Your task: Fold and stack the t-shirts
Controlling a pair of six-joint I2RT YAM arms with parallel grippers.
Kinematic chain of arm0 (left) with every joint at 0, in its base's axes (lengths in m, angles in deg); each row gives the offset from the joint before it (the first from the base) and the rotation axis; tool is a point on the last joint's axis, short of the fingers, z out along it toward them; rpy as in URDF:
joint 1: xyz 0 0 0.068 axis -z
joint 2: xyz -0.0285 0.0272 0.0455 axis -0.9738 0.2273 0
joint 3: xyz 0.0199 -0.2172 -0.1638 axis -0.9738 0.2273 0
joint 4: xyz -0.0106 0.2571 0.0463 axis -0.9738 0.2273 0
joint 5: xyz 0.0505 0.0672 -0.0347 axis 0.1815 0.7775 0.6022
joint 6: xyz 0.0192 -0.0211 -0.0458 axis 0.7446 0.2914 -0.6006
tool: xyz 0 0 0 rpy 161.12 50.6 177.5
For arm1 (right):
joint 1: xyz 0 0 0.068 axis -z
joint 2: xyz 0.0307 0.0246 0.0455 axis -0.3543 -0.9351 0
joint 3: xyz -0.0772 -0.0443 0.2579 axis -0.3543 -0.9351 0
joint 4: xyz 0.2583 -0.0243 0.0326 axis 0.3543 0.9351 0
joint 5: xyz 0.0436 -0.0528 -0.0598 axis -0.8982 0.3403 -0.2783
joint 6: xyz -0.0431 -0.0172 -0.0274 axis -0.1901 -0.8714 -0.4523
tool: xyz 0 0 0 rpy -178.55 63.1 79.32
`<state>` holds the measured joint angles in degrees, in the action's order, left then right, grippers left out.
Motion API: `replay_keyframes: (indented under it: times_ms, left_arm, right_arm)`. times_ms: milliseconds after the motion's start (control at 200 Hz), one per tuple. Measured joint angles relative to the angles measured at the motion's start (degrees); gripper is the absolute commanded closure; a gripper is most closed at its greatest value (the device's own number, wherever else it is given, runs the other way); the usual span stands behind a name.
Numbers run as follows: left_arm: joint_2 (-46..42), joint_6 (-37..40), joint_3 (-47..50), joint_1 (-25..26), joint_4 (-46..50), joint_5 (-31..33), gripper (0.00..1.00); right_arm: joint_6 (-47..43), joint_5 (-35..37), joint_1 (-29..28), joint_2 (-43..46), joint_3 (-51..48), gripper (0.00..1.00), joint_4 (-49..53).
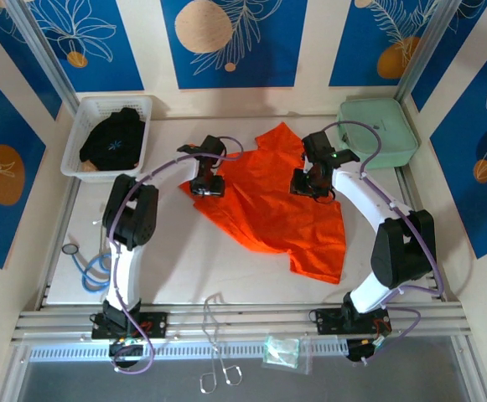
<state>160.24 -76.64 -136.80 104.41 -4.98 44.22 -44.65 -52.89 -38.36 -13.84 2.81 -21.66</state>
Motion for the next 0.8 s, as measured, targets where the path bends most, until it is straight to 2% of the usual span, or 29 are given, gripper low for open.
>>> replay_keyframes:
  times_ms: [110,455,796]
  left_arm:
    - [1.6,0.2,-0.5,-0.1,0.0,0.3,0.51]
    - [1.9,1.1,-0.5,-0.1,-0.1,0.5,0.78]
    - [1.5,1.3,-0.3,-0.1,0.0,0.8,0.86]
  right_arm:
    - [0.0,0.0,0.0,0.0,0.0,0.72,0.0]
    - [0.0,0.0,0.2,0.0,0.0,0.74,0.0]
    - [0.0,0.0,0.3,0.0,-0.1,0.74,0.0]
